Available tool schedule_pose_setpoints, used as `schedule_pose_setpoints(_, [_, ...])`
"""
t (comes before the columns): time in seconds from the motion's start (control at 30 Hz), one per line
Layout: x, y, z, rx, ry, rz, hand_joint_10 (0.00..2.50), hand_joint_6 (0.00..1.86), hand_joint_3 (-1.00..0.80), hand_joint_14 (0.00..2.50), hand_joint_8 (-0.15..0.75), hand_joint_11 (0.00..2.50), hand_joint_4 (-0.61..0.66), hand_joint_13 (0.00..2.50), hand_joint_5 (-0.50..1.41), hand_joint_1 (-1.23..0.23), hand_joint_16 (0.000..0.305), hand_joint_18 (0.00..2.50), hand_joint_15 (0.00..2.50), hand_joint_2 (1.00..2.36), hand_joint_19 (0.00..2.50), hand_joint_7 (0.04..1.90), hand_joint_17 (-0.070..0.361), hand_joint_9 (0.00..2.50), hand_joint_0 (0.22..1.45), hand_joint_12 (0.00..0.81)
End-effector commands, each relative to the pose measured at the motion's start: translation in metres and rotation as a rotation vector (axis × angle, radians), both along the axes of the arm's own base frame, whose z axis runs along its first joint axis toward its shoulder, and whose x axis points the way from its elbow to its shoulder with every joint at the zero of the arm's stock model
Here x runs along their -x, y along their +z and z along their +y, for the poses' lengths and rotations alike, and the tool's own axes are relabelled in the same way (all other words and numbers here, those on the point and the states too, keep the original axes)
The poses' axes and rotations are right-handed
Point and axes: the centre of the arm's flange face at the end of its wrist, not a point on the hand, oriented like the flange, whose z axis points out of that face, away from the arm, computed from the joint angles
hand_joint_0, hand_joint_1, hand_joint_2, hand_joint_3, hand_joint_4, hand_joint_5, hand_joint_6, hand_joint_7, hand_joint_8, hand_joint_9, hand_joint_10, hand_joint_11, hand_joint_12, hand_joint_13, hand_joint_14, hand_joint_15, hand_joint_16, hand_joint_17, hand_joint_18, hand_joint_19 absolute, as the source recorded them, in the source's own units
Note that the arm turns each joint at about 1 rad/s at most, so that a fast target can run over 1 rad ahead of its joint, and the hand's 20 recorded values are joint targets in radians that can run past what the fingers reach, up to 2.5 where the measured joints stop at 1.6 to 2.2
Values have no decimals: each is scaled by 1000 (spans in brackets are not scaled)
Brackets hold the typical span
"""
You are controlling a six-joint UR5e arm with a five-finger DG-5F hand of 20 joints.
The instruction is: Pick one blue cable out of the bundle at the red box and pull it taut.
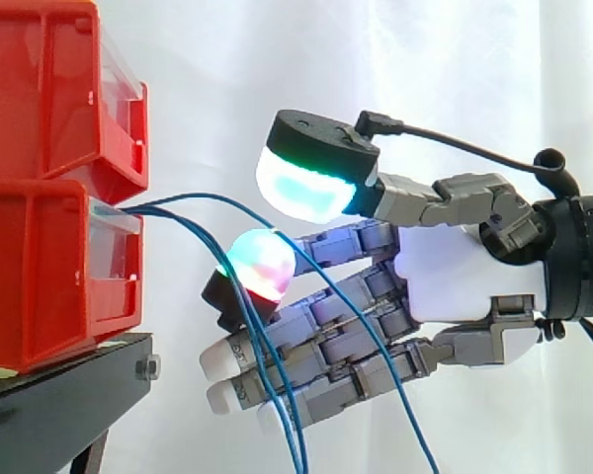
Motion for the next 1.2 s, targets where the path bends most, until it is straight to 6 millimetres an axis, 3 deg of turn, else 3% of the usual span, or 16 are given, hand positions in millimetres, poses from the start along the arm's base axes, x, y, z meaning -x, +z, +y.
schedule_pose_setpoints(0.0, [0,0,0,0,-1,1,7,803,-500,2,342,288,167,377,-158,-667,60,391,79,1000,156,1049,134,570,523,420])
schedule_pose_setpoints(0.43, [0,0,1,0,1,1,8,859,-177,2,345,300,139,379,-158,-726,58,393,73,1016,146,1149,130,590,564,414])
schedule_pose_setpoints(1.17, [2,-1,-1,1,1,16,8,871,-50,3,329,298,38,387,-148,-784,56,400,65,1024,122,1213,126,602,588,402])
